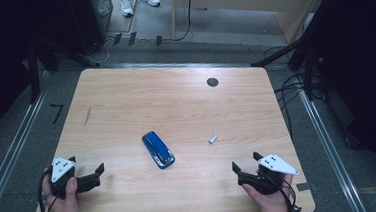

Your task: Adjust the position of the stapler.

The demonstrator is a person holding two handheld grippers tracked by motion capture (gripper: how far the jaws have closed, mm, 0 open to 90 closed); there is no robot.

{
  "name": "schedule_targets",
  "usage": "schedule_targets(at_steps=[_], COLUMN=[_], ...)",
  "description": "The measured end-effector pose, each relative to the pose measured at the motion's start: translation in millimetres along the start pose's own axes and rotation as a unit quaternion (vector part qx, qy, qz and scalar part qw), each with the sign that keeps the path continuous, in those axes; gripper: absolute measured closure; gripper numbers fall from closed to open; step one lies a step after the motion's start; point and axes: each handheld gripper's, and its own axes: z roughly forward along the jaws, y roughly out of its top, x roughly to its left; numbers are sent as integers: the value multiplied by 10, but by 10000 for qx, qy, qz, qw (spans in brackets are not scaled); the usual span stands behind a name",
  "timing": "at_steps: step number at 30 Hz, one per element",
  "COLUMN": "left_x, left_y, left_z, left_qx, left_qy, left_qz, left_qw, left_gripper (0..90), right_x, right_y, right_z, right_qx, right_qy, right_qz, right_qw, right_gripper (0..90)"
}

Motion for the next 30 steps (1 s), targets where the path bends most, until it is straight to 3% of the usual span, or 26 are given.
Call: schedule_targets(at_steps=[10, 30], left_x=[-10, -19], left_y=[-1, -1], left_z=[-4, -3], left_qx=[-20, -26], left_qy=[19, 93], left_qz=[30, 43], left_qw=[10000, 9999], left_gripper=[0, 0], right_x=[426, 938], right_y=[131, 258], right_z=[235, 534], right_qx=[125, 109], right_qy=[396, 793], right_qz=[-271, -468], right_qw=[9988, 9957], right_gripper=[186, 233])
